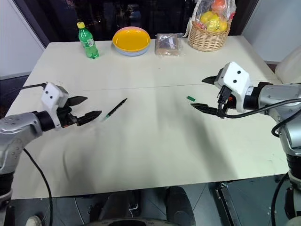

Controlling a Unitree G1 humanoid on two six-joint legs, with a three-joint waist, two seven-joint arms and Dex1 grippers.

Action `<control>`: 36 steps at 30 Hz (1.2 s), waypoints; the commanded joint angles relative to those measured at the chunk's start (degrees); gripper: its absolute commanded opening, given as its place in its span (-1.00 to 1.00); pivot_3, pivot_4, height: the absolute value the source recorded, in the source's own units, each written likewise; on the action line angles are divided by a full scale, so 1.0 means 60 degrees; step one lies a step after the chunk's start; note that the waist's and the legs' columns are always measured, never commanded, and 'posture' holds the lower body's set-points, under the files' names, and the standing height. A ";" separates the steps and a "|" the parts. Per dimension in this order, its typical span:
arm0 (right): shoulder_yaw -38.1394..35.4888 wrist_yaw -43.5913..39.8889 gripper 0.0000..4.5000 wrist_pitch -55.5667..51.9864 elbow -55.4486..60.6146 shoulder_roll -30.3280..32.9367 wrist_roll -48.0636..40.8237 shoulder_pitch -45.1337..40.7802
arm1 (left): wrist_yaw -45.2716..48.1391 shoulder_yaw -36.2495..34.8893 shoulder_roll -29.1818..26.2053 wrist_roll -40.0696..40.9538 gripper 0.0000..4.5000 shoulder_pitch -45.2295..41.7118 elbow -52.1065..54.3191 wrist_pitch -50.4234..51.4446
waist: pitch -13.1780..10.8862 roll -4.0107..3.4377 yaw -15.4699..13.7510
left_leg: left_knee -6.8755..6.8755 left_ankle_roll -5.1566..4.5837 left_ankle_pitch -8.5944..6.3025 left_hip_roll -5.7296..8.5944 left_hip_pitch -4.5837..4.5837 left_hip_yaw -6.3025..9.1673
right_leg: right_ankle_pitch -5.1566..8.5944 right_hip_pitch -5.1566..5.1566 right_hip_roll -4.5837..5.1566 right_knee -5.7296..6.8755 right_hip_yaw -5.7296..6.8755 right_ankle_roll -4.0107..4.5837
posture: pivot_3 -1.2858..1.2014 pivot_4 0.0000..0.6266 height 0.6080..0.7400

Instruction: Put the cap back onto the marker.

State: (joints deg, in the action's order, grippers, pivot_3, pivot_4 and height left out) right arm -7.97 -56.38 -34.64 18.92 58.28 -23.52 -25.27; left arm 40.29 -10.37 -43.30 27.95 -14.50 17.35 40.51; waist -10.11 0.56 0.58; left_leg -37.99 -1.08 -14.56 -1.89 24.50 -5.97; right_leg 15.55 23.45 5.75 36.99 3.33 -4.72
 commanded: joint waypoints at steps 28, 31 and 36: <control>-0.1762 0.2319 1.00 -0.1307 0.2922 -0.0581 -0.1052 0.2108 | -0.0180 0.2326 0.2160 -0.3484 0.73 -0.2088 -0.6159 -0.4411 | 0.0007 0.0002 -0.0030 | -0.0008 -0.0012 0.0000 0.0007 -0.0004 0.0002 | -0.0006 -0.0014 0.0003 0.0005 0.0011 -0.0009 | 0.03 -0.52 1.00; -0.1735 0.2318 1.00 -0.1264 0.2895 -0.0563 -0.1045 0.2087 | -0.0057 0.2313 0.2176 -0.3420 0.16 -0.2032 -0.6055 -0.4205 | 0.0007 0.0003 -0.0027 | -0.0009 -0.0012 0.0000 0.0007 -0.0005 0.0001 | -0.0006 -0.0015 0.0001 0.0005 0.0012 -0.0010 | 0.03 -0.52 1.00; -0.1737 0.2267 1.00 -0.1237 0.2873 -0.0521 -0.1048 0.2102 | 0.0058 0.2232 0.2185 -0.3342 -0.95 -0.1878 -0.5794 -0.3822 | 0.0007 0.0003 -0.0006 | -0.0010 -0.0012 0.0001 0.0003 -0.0008 0.0003 | -0.0008 -0.0015 -0.0009 0.0010 0.0012 -0.0013 | 0.03 -0.52 1.00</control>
State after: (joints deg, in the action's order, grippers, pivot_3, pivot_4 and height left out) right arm -16.94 -42.96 -43.12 35.18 54.83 -29.61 -12.12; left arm 41.03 3.50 -29.36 8.54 -27.09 -16.95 15.92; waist -10.07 0.58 0.54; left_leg -38.05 -1.15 -14.55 -1.88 24.44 -5.96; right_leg 15.47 23.36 5.69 37.06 3.40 -4.86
